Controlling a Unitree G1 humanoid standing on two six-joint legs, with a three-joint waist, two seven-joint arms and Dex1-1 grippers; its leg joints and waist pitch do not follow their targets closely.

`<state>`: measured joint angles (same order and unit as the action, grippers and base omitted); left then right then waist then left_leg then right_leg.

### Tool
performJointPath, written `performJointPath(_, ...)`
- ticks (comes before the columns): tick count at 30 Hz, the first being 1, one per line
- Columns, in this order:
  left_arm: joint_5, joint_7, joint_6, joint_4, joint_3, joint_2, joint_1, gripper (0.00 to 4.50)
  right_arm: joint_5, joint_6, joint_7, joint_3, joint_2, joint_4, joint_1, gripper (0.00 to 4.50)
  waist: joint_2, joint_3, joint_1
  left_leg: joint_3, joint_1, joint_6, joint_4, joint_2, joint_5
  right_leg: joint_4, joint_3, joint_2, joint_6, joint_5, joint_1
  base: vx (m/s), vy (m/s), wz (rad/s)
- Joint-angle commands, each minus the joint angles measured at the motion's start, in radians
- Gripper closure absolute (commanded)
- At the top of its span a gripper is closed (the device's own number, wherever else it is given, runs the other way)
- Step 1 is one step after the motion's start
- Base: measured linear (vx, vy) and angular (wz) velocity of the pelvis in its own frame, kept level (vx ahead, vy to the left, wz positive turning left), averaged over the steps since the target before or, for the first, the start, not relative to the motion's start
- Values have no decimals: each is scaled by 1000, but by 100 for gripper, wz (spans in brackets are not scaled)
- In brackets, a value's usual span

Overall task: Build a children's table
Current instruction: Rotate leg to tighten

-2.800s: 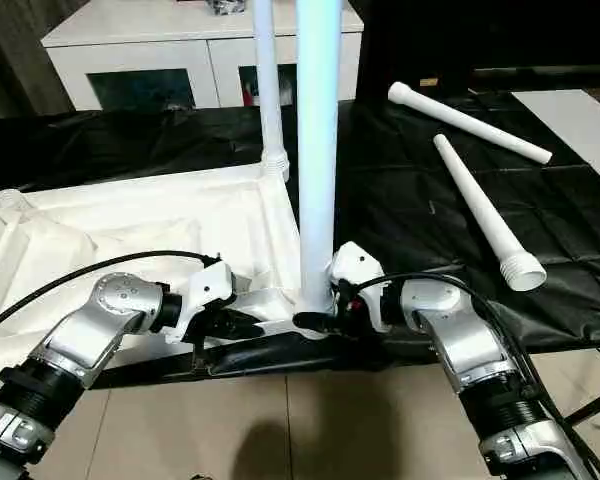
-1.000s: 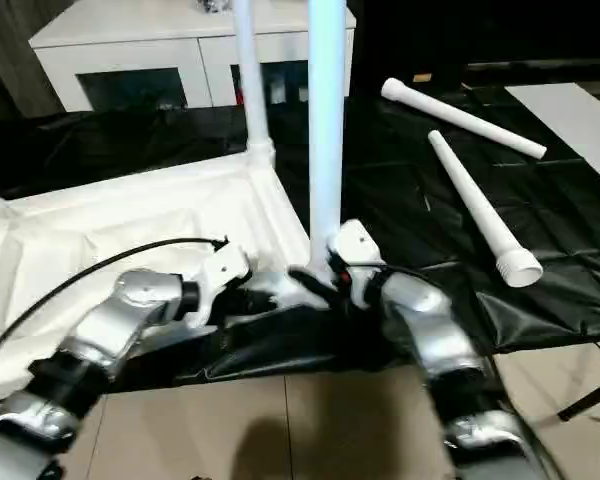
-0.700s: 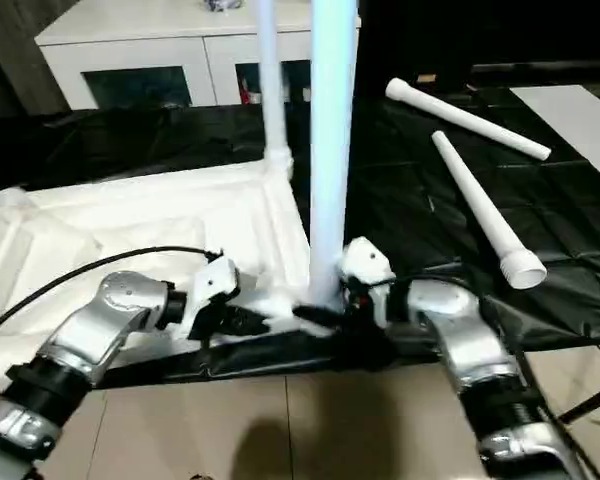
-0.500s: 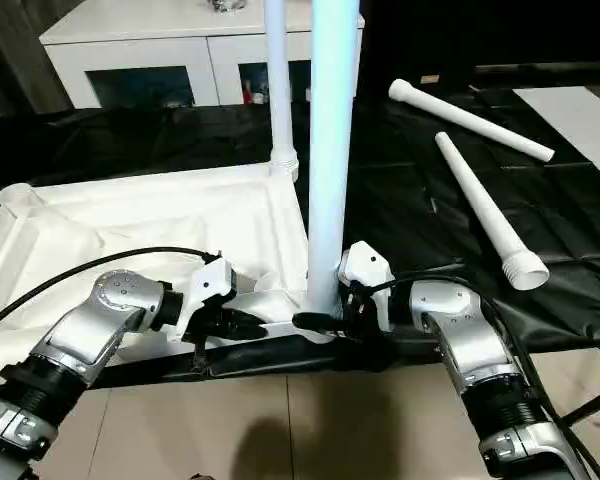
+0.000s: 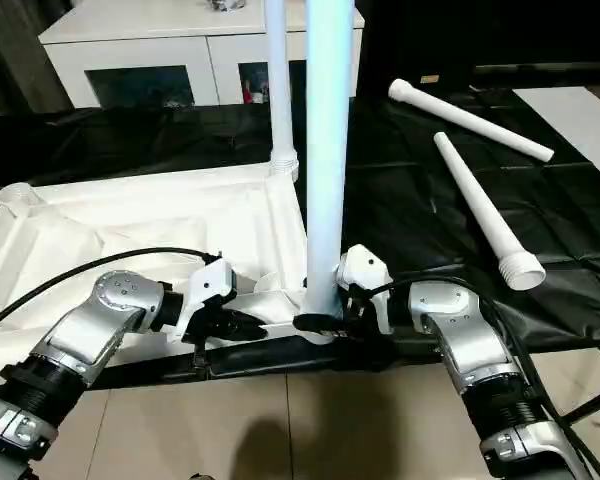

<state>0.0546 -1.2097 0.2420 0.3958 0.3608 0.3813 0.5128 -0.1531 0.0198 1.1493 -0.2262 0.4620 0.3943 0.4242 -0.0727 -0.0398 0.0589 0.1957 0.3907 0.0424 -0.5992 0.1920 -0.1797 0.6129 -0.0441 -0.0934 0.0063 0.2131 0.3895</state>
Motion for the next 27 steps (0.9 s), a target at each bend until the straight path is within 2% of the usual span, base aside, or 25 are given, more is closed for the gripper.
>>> performJointPath(1, 13, -30, 3, -28, 8, 5, -4, 450, 33, 20, -35, 5, 9, 14, -6, 181, 17, 67, -2, -14, -21, -119, 59, 35, -115, -54, 25, -40, -287, -23, -42, 0, 0, 0)
performJointPath(3, 4, 11, 2, -11, -2, -12, 1, 450, 43, 35, -98, 17, -12, 32, -5, 181, 16, 65, -5, -14, -20, -115, 60, 34, -117, -55, 26, -40, -287, -16, -41, 0, 0, 0)
performJointPath(4, -13, 84, 4, 23, -16, -41, 14, 450, 54, 68, -195, 35, -46, 56, -2, 181, 16, 65, -4, -15, -22, -111, 60, 34, -125, -57, 26, -41, -285, -5, -41, 0, 0, 0)
performJointPath(5, -19, 112, 7, 36, -21, -51, 19, 450, 59, 77, -230, 41, -58, 64, -1, 182, 15, 61, -8, -14, -21, -96, 63, 32, -144, -61, 26, -40, -281, 29, -39, 0, 0, 0)
performJointPath(6, -30, 155, 10, 57, -30, -67, 28, 450, 67, 92, -284, 51, -77, 76, 0, 182, 19, 59, -12, -14, -23, -77, 66, 32, -173, -66, 27, -40, -271, 76, -39, 0, 0, 0)
performJointPath(7, -58, 333, 52, 138, -68, -132, 67, 450, 91, 159, -482, 89, -153, 99, 0, 182, 17, 57, -17, -15, -25, -56, 70, 32, -202, -70, 28, -41, -261, 122, -39, 0, 0, 0)
performJointPath(8, -58, 333, 52, 138, -68, -132, 67, 450, 91, 159, -482, 89, -153, 99, 0, 182, 15, 52, -18, -15, -28, -38, 72, 31, -211, -72, 29, -39, -255, 147, -34, 0, 0, 0)
performJointPath(9, -62, 366, 65, 152, -75, -143, 75, 450, 92, 169, -515, 97, -168, 102, 0, 182, 17, 56, -21, -19, -33, -16, 77, 32, -242, -77, 28, -42, -242, 191, -37, 0, 0, 0)
performJointPath(10, -69, 418, 86, 174, -87, -160, 86, 450, 95, 184, -567, 109, -190, 106, 1, 183, 18, 56, -23, -18, -34, -7, 77, 29, -244, -79, 30, -41, -234, 197, -35, 0, 0, 0)
performJointPath(13, -82, 585, 125, 262, -121, -227, 130, 450, 105, 234, -796, 160, -294, 142, 13, 183, 18, 53, -32, -19, -32, 6, 80, 25, -277, -87, 31, -41, -213, 247, -32, 0, 0, 0)
performJointPath(14, -84, 604, 123, 274, -124, -236, 136, 450, 103, 239, -833, 170, -311, 151, 17, 183, 18, 55, -31, -20, -32, 6, 80, 25, -276, -88, 30, -43, -207, 252, -34, 0, 0, 0)
performJointPath(17, -102, 706, 95, 333, -129, -288, 166, 450, 110, 257, -1024, 205, -397, 214, 51, 183, 14, 53, -34, -21, -32, 10, 83, 25, -291, -94, 31, -42, -189, 269, -29, 0, 0, 0)
performJointPath(18, -102, 708, 95, 335, -129, -289, 167, 450, 110, 257, -1028, 206, -399, 216, 52, 183, 12, 53, -35, -23, -32, 16, 85, 24, -299, -95, 30, -41, -184, 277, -27, 0, 0, 0)
performJointPath(19, -118, 755, 76, 373, -131, -324, 185, 450, 140, 256, -1133, 219, -450, 247, 78, 183, 11, 53, -36, -23, -32, 20, 85, 25, -301, -97, 31, -43, -179, 274, -26, 0, 0, 0)
performJointPath(21, -120, 758, 73, 373, -126, -328, 186, 450, 134, 238, -1146, 227, -465, 269, 95, 183, 13, 54, -35, -23, -35, 24, 86, 24, -320, -99, 31, -42, -170, 284, -25, 0, 0, 0)
performJointPath(24, -122, 744, 69, 367, -112, -327, 185, 450, 104, 181, -1113, 244, -487, 305, 126, 183, 12, 55, -35, -24, -30, 15, 88, 25, -328, -98, 31, -44, -165, 271, -26, 0, 0, 0)
performJointPath(25, -122, 727, 63, 359, -106, -321, 181, 450, 92, 163, -1074, 245, -487, 300, 130, 148, 15, 55, -36, -23, -30, 11, 87, 25, -328, -98, 31, -44, -166, 263, -26, 0, 0, 0)
performJointPath(27, -121, 723, 64, 356, -105, -319, 180, 450, 91, 160, -1068, 244, -486, 297, 130, 113, 13, 55, -34, -23, -28, 5, 87, 25, -317, -97, 31, -45, -167, 250, -28, 0, 0, 0)
